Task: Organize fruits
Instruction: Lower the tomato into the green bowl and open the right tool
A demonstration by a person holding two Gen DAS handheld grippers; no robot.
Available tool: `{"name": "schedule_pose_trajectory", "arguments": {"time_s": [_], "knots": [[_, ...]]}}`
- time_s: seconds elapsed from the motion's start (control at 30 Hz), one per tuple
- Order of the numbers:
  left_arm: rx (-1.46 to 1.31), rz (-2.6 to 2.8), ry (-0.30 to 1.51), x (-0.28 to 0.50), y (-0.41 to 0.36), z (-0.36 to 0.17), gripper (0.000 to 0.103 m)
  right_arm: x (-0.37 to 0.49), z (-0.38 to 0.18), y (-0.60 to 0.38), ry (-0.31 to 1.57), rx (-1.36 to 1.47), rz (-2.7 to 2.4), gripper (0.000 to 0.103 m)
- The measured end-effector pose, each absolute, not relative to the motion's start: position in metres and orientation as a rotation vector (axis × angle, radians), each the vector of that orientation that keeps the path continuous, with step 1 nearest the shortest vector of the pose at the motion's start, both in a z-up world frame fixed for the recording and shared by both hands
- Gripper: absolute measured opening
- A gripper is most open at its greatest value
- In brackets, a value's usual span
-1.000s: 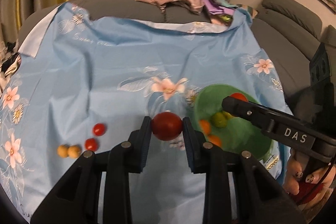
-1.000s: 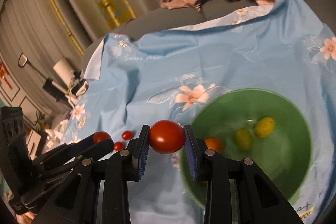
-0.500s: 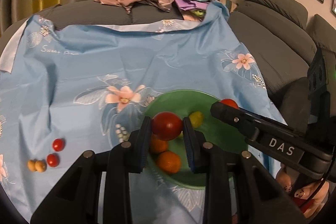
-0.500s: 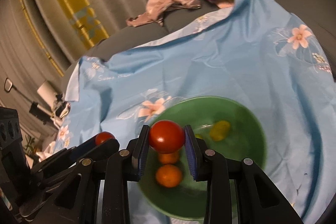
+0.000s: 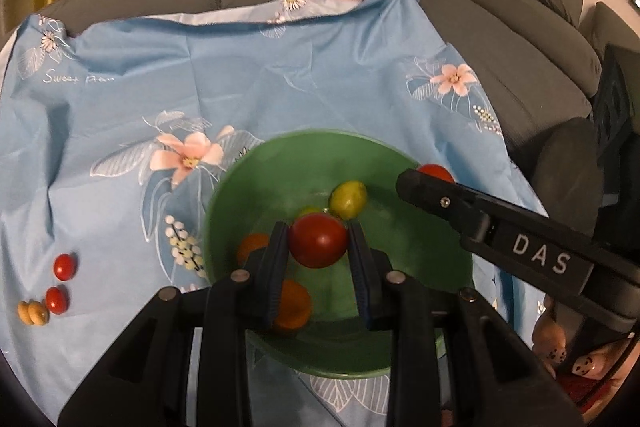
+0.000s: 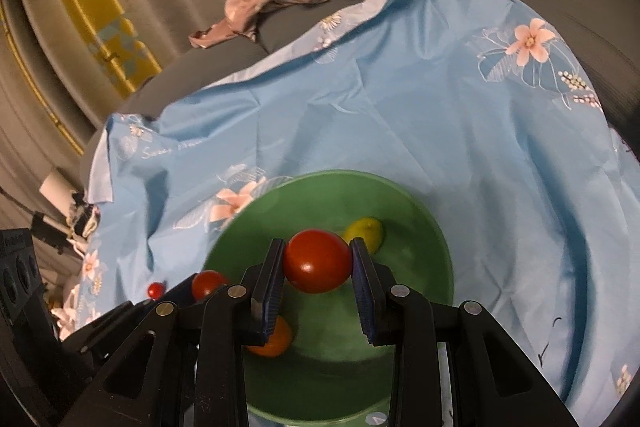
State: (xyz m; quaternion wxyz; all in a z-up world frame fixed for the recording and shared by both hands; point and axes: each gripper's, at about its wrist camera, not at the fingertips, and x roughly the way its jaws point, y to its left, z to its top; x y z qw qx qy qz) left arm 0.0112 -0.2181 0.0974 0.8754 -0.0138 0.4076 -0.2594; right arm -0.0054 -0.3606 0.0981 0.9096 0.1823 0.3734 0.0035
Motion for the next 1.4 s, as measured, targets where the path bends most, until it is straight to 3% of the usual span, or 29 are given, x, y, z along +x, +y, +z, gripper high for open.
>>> {"name": "schedule_pose_trajectory", "arguments": {"time_s": [1.4], "knots": [[-0.002,-0.537,0.949,0.024,-0.241,0.065,0.03,0.013,0.07,-0.362,0.914,0.302,-0.094,0.034]]}}
